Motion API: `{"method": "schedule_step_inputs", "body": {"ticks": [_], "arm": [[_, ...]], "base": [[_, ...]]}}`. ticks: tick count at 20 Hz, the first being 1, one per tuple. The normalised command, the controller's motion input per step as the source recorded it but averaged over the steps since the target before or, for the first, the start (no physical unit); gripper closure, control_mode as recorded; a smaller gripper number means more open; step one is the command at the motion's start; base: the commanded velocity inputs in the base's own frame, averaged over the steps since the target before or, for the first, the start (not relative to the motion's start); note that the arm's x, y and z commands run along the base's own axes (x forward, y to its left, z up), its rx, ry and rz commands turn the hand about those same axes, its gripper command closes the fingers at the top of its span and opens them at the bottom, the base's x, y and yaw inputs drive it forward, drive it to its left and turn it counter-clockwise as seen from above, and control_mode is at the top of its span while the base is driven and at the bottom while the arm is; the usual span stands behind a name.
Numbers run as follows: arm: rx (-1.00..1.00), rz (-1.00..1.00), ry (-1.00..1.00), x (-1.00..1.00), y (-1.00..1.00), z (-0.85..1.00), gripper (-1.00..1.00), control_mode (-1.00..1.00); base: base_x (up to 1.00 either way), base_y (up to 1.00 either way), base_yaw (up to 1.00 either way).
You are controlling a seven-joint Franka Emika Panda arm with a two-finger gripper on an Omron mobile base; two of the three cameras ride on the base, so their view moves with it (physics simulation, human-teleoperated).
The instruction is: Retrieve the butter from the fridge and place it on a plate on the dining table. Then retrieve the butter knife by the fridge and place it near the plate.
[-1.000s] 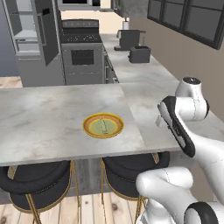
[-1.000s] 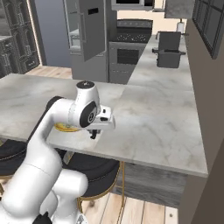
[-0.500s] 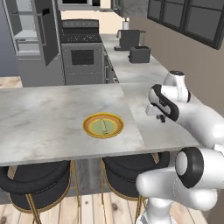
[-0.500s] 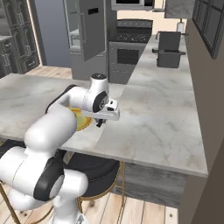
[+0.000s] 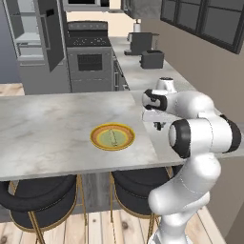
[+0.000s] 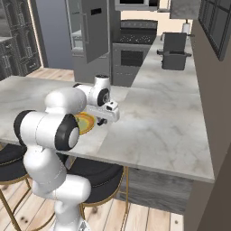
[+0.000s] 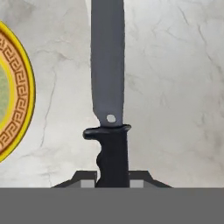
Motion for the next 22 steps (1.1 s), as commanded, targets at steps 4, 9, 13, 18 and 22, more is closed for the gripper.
{"method": "schedule_step_inputs", "body": {"ticks": [4, 9, 13, 18, 22], "arm": [[0.00, -0.12, 0.05, 0.52, 0.05, -0.44, 1.00, -1.00], [0.00, -0.03, 0.00, 0.51, 0.00, -0.54, 1.00, -1.00], [0.00, 0.00, 0.00, 0.26, 0.00, -0.74, 1.00, -1.00], [-0.04, 0.08, -0.05, 0.15, 0.00, -0.79, 1.00, -1.00], [-0.07, 0.09, 0.00, 0.12, 0.00, -0.76, 1.00, -1.00]], "base": [[0.00, 0.00, 0.00], [0.00, 0.00, 0.00], [0.00, 0.00, 0.00], [0.00, 0.00, 0.00], [0.00, 0.00, 0.00]]}}
